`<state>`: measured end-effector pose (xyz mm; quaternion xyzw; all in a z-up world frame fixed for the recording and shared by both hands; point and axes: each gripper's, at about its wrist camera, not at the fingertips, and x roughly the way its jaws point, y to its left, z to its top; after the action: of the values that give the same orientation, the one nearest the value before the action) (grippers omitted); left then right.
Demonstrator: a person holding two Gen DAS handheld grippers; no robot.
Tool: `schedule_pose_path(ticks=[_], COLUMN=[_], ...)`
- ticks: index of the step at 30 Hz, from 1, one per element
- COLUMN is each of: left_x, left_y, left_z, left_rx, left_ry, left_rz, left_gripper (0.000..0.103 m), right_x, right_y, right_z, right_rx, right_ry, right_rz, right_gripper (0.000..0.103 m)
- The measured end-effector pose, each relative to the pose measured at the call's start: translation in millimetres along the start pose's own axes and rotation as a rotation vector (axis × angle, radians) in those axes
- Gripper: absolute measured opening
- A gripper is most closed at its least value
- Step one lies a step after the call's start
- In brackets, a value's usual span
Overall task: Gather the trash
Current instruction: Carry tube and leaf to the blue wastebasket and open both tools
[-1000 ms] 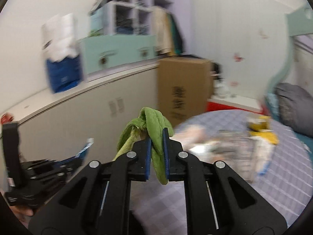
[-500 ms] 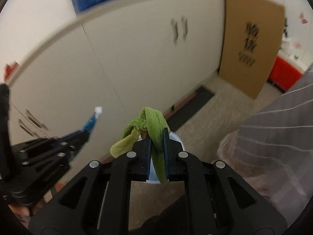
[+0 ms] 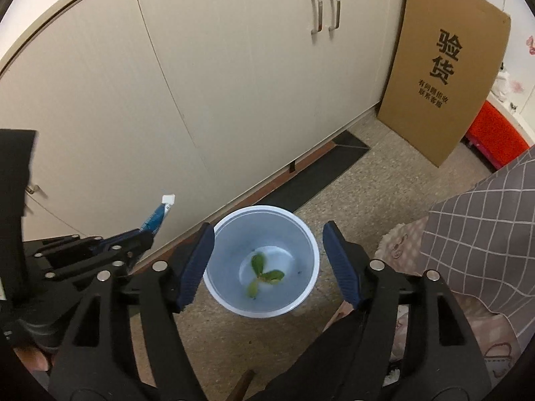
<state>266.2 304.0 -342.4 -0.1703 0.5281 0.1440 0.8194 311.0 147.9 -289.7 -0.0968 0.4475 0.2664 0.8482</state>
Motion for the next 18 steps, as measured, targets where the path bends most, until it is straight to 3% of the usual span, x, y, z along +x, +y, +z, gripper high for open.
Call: schedule_pose_path(ticks=[14,16,18], left_x=[9.8,7.3,3.1], left_y=[-19.7,-20.1,-18.8], left_z=[24.9,26.5,27.2], left_rx=[0.03,0.022,0.005], left_ry=[-0.014,-0.023,-0.044], left_rz=[-0.016,-0.019,-0.012], left_gripper=[0.008,0.02,0.07], right_x=[-16.8,-20.8,-25.8], right_y=[-11.8,-14.0,-15.0], right_z=[6.1,7.1,7.8], right_rx=[0.05,0.057,0.059], right_ry=[-0.064,-0.075,-0.084], right_rz=[-0.067,-0.07,-0.072], right_gripper=[0.07,0.071,0.071])
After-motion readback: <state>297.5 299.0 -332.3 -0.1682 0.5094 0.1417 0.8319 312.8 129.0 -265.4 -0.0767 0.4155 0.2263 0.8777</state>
